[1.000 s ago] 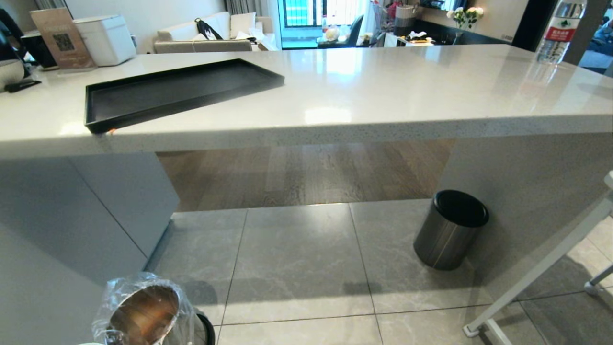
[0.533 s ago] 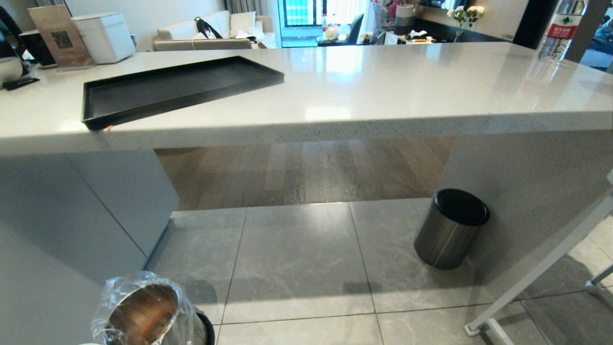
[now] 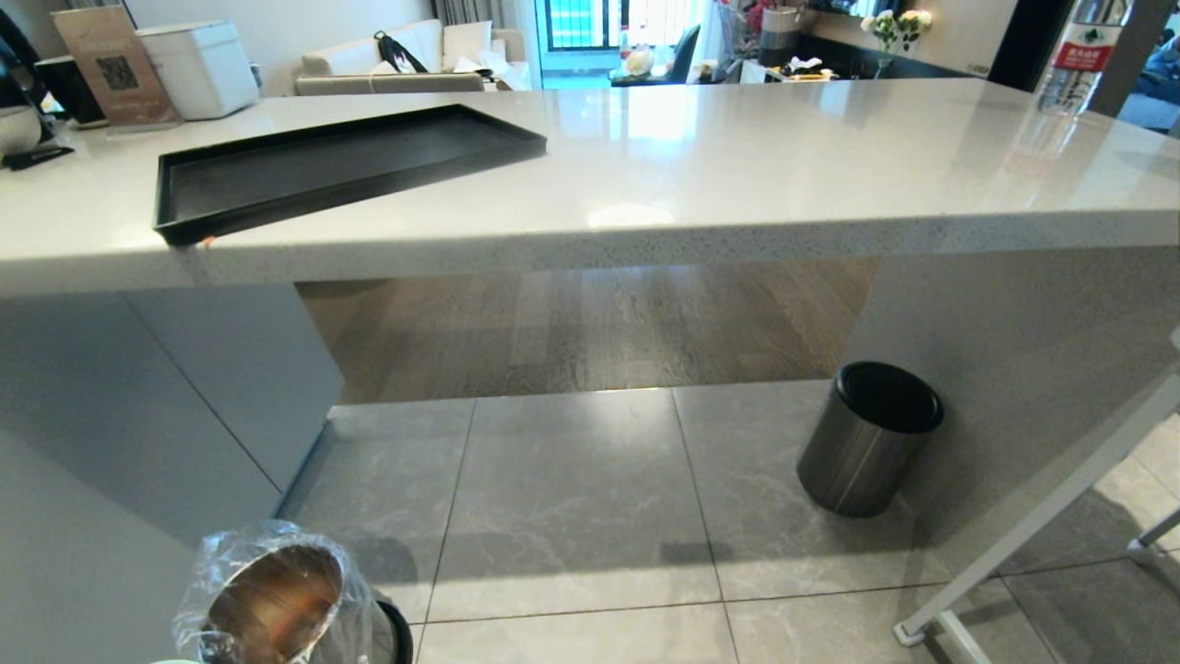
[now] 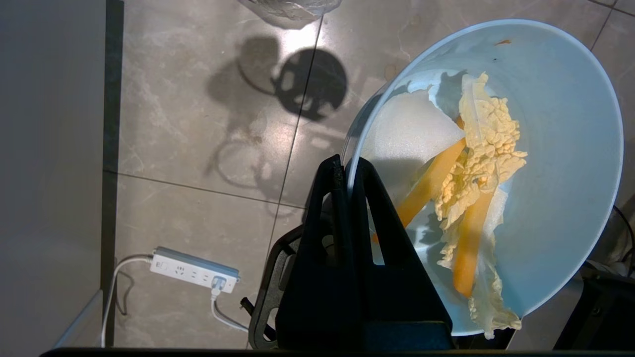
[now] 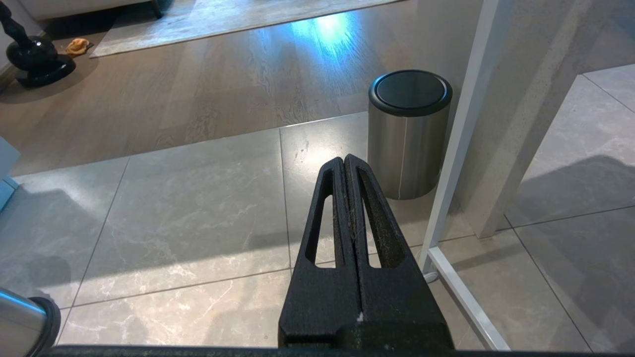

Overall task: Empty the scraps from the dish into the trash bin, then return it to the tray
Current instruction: Move the bowl over the trash can

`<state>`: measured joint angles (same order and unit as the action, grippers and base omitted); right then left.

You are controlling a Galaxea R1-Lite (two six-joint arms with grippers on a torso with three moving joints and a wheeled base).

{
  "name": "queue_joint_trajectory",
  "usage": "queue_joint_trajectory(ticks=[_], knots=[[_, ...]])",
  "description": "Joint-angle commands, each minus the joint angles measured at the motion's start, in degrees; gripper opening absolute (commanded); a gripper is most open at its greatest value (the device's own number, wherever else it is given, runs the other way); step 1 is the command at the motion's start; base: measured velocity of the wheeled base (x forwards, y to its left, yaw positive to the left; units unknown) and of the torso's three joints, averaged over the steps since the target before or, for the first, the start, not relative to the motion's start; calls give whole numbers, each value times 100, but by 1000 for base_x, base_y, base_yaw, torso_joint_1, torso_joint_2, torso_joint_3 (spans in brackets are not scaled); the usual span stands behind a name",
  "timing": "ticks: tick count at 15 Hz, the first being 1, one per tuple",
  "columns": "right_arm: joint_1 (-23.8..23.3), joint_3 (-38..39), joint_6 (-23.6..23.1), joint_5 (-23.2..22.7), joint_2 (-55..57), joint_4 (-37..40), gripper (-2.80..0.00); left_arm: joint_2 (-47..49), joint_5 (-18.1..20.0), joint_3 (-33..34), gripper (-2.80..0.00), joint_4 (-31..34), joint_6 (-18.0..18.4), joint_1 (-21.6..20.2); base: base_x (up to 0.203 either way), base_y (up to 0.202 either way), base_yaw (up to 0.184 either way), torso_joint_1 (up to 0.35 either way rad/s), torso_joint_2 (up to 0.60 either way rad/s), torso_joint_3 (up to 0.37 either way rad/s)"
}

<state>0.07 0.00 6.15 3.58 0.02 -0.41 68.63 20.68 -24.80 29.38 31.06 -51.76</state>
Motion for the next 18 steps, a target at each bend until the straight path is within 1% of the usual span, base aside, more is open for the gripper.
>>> queue_joint_trajectory(ticks=[1, 16, 18], knots=[[1, 0, 6, 2, -2, -2, -280, 1, 6, 31, -280, 16, 22, -1, 0, 0, 0, 0, 0, 0], [1, 0, 0, 2, -2, -2, -280, 19, 15, 80, -280, 9, 14, -3, 0, 0, 0, 0, 0, 0], [1, 0, 0, 2, -2, -2, -280, 1, 23, 71, -280, 6, 23, -3, 3, -7, 116, 3, 2, 2]])
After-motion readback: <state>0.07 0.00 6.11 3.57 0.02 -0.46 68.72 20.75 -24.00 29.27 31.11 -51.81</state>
